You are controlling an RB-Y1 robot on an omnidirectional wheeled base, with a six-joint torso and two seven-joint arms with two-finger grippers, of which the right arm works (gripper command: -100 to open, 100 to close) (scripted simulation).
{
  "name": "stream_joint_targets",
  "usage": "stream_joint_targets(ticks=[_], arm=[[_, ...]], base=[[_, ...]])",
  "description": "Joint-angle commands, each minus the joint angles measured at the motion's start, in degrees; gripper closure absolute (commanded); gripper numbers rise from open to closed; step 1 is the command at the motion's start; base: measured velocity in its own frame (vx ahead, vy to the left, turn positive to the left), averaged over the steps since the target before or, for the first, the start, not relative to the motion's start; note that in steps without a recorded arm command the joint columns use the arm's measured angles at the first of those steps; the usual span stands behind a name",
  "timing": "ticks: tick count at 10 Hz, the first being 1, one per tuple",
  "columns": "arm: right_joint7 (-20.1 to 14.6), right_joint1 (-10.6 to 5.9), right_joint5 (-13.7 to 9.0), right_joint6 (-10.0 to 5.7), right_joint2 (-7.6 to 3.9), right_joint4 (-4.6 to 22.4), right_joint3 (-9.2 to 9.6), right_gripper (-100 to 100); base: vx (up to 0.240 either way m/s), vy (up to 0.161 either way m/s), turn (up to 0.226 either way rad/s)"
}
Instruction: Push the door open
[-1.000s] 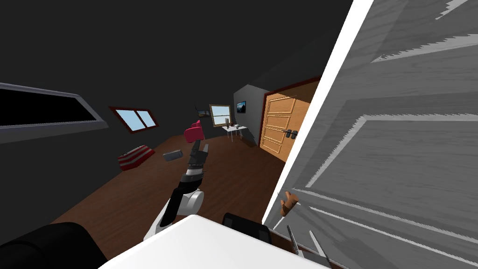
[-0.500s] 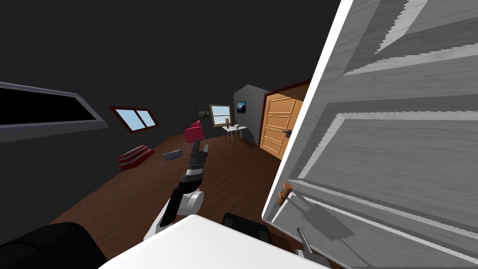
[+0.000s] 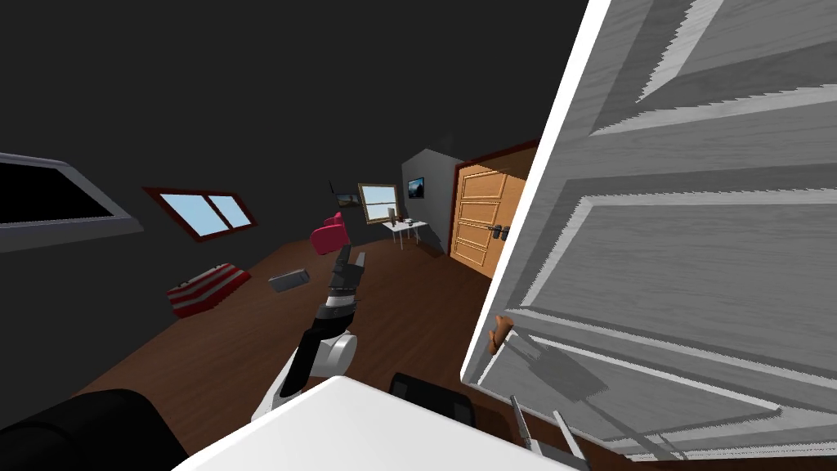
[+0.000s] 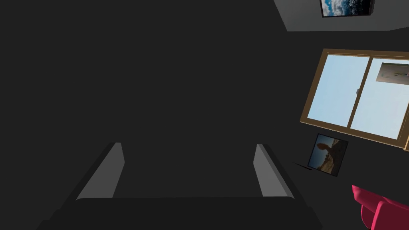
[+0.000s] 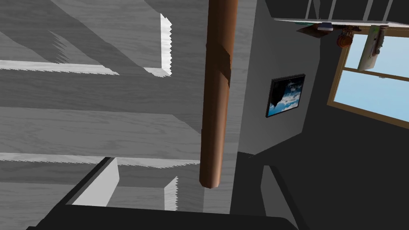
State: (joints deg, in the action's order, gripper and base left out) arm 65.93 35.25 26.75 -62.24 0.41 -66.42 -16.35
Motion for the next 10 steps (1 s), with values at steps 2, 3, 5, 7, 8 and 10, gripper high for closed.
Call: stream_joint_targets(ticks=[2,3,5,7,8,10], arm=[[0.04,0.02,-0.55,0.35,1.24,-0.11,-0.37,-100],[0.06,-0.46,-0.68,0.91,-0.5,-0.09,-0.54,-100],[0.07,-1.12,-0.78,1.61,-1.73,-0.07,-0.75,-100],[0.08,-1.85,-0.89,2.39,-1.78,-0.05,-0.98,-100],[0.09,-2.35,-0.97,2.92,-1.04,-0.04,-1.13,-100],[0.14,-2.68,-1.03,2.95,-0.43,0.27,-1.25,-100]], base=[[-0.007,0.119,-0.056],[0.099,0.028,0.018],[0.174,-0.005,0.03],[0.2,-0.033,0.023],[0.247,-0.006,0.007],[0.194,0.015,0.025]])
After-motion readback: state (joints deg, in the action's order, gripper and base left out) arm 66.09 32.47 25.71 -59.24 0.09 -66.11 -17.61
